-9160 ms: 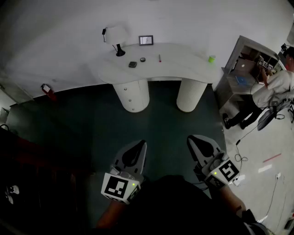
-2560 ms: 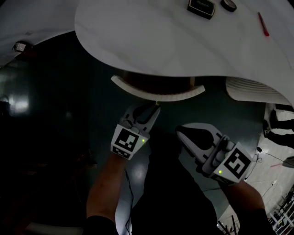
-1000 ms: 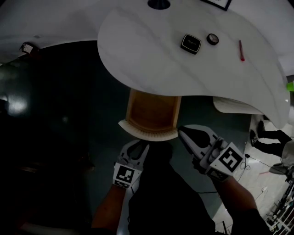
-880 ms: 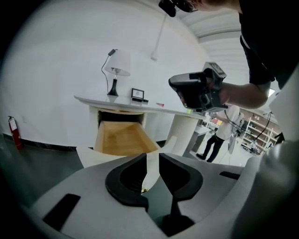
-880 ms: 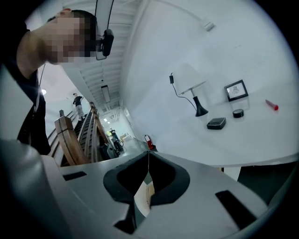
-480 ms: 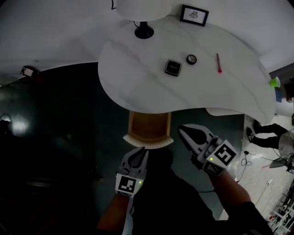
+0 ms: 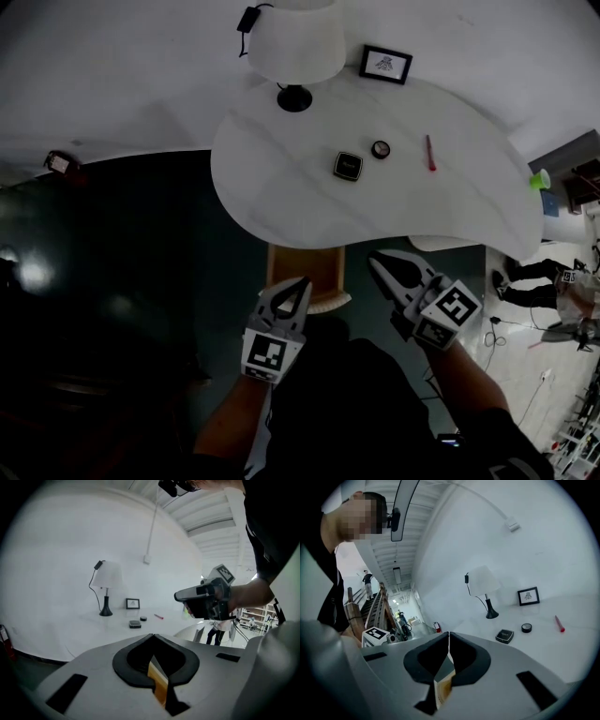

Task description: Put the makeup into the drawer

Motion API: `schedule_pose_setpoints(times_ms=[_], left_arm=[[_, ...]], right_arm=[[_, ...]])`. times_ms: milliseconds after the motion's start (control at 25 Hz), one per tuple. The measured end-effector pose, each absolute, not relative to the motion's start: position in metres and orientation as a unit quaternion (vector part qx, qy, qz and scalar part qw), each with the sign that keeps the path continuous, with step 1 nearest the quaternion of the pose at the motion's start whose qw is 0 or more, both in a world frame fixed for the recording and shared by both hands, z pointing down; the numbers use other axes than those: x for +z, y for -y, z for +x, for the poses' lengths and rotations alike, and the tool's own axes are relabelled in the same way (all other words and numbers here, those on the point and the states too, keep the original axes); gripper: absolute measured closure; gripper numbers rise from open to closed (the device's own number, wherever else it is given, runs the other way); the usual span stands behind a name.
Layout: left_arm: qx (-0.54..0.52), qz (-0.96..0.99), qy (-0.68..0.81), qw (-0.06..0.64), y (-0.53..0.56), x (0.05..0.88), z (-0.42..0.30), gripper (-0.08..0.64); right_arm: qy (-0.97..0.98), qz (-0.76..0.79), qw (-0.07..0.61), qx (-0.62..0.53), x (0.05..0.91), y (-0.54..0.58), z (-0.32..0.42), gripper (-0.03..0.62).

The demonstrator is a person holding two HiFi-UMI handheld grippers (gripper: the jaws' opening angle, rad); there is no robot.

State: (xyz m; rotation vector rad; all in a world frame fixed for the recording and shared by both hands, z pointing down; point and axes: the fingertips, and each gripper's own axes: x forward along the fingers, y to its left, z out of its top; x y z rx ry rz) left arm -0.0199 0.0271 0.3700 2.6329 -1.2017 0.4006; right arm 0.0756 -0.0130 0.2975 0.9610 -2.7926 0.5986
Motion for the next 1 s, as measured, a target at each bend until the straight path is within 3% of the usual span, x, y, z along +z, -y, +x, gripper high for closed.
schedule_pose_setpoints(times_ms=[400, 1000], left_arm=[[0.095, 0.894, 0.425, 0.102, 0.034, 0.319, -0.003, 0.549], [0.070, 0.873, 0.469, 0.113, 0.137, 0.327, 0.028, 0.549]], right_arm=[[0.942, 0.287, 0.071, 0.162, 0.287, 0.052, 0.072, 0.574], [0.951, 0.248, 0.122, 0.142, 0.346, 0.142, 0.094, 0.572]])
